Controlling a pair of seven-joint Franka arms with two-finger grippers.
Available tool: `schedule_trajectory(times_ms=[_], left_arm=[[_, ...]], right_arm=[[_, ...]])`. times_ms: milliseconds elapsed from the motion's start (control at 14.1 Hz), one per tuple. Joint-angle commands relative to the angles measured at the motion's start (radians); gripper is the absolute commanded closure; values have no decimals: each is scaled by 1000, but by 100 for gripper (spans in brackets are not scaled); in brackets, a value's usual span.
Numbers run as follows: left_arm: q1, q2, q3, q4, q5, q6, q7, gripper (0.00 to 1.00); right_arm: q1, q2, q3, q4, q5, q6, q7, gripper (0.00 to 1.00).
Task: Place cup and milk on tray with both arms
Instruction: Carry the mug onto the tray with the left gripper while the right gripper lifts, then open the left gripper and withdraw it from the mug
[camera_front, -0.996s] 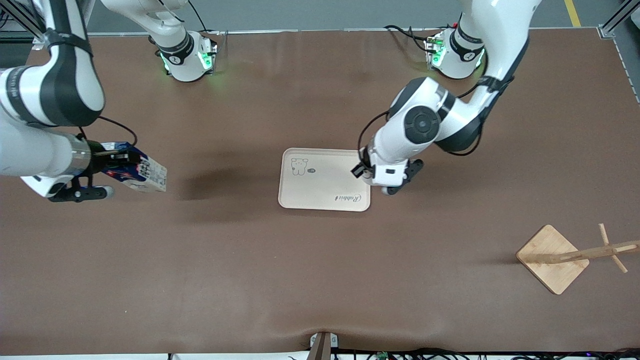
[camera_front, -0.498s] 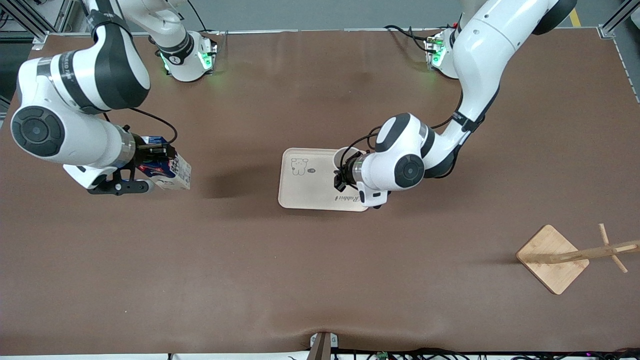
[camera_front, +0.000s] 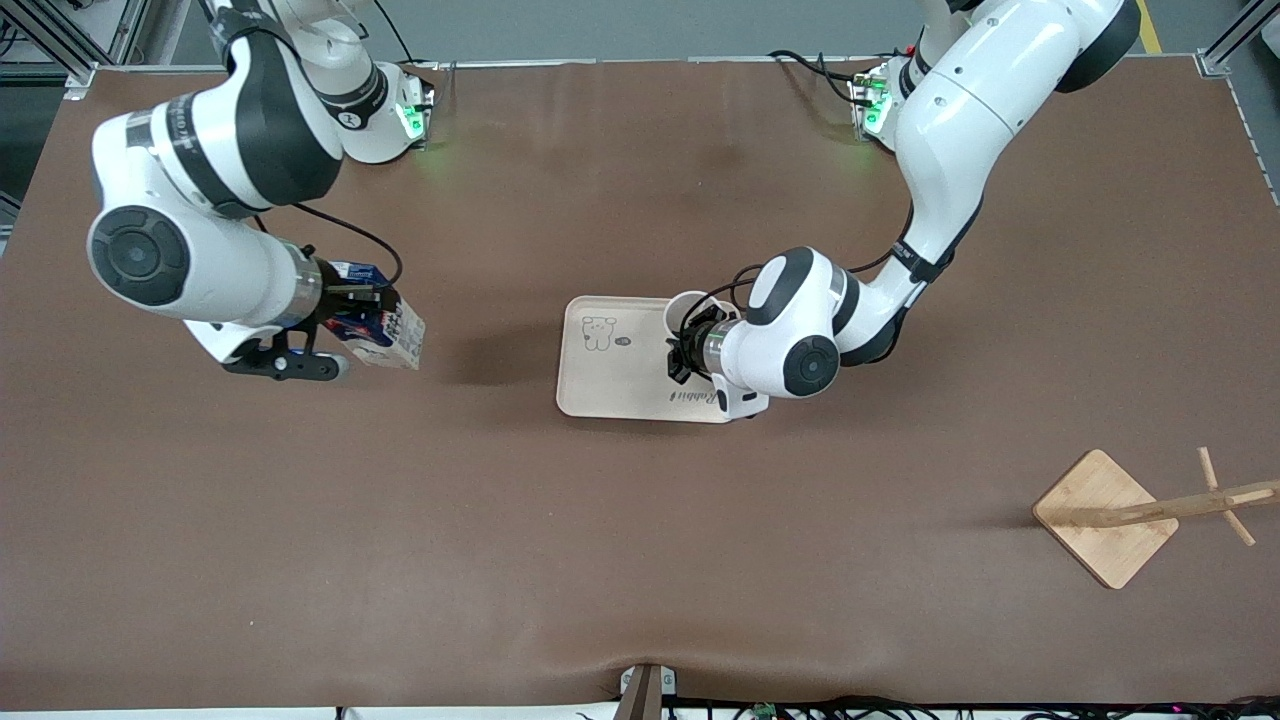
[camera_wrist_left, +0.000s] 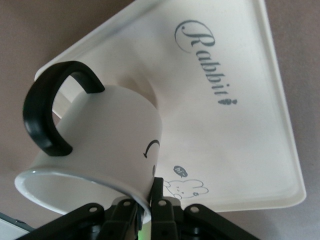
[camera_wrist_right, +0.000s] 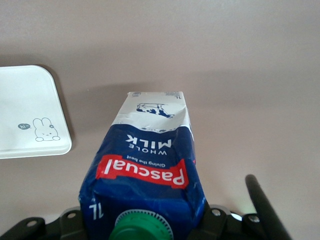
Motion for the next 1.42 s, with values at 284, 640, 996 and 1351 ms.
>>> schedule_trajectory(times_ms=[284,640,996,1351], left_arm=[[5,5,33,19,-2,-74,-10,41],[24,-79,39,43,42,-134,-11,0],[96,-249,36,118,196,-256,48,0],[258,-372,36,120,313,-318,449,0]], right_arm=[[27,25,-8,28,12,-8,65,89],[74,36,-6,29,30,6,104,89],[206,89,-8,44,78,124,297,87],[321,249,-6,196,83,164,301,82]])
